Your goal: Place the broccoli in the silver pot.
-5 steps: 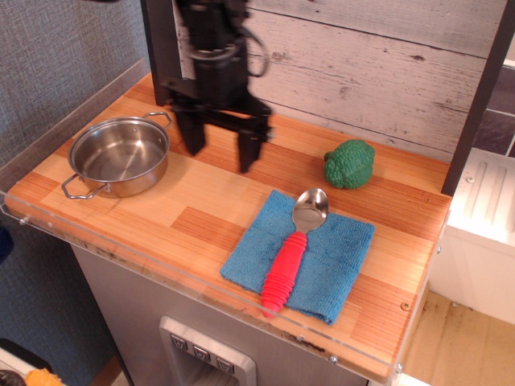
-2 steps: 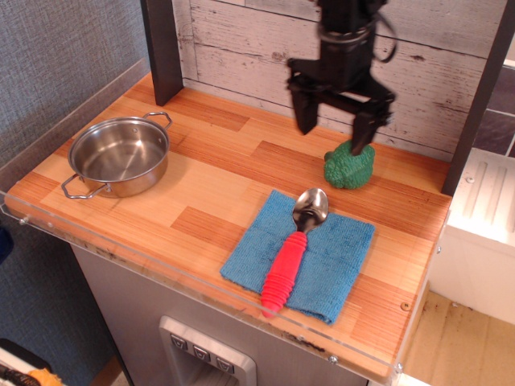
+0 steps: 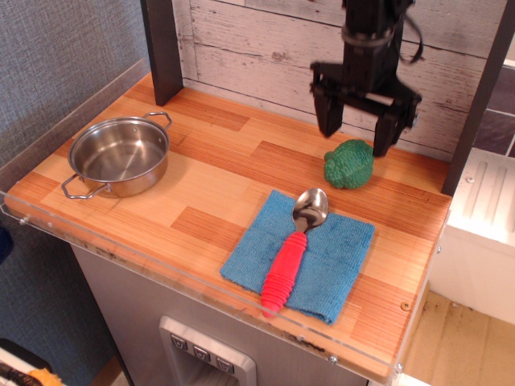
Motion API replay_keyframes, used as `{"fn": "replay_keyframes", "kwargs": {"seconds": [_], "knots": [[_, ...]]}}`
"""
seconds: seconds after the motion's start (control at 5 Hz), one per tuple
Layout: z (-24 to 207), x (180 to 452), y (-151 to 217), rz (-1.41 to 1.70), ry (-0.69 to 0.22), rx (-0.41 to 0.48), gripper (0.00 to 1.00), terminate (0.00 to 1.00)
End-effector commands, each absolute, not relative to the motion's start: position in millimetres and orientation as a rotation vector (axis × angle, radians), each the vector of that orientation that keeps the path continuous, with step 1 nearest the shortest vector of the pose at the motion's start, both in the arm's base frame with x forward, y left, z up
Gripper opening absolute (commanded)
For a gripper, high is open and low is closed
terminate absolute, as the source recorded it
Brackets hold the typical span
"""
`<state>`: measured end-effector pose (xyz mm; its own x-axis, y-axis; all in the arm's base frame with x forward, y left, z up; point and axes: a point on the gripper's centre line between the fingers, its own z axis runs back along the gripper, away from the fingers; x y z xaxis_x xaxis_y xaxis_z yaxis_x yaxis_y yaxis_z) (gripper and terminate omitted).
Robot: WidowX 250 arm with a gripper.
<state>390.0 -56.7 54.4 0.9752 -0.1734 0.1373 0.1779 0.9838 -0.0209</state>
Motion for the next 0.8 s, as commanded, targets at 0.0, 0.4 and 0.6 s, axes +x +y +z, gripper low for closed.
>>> {"fn": "replay_keyframes", "kwargs": {"seconds": [0.0, 0.4, 0.6], "knots": [[38.7, 386.4, -49.3, -0.188, -0.102, -0.003, 1.00, 0.00], [31.6, 384.5, -47.1, -0.202, -0.097, -0.004, 0.00, 0.00], [38.0, 383.7, -47.5, -0.222, -0.104, -0.006, 0.00, 0.00]]}}
